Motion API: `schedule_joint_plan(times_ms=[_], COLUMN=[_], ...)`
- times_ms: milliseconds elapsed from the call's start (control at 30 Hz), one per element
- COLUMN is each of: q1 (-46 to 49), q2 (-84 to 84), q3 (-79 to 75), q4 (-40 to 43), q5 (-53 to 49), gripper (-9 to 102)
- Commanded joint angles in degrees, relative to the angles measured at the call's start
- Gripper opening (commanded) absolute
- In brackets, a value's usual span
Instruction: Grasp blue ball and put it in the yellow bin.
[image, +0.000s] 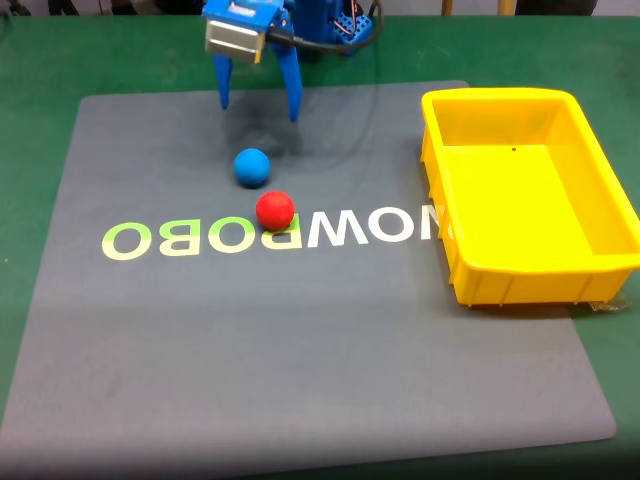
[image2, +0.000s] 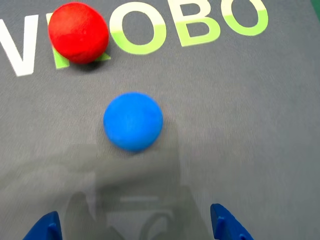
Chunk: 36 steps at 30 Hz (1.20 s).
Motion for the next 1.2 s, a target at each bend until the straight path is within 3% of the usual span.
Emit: schedule_joint_plan(times_ms=[0, 1167], q1=[0.2, -3.5], q2=[-3.9, -32.9], q3=[-5.9, -18.1], q4=[-3.6, -15.8], q5=[1.4, 5.1], gripper=[34, 31])
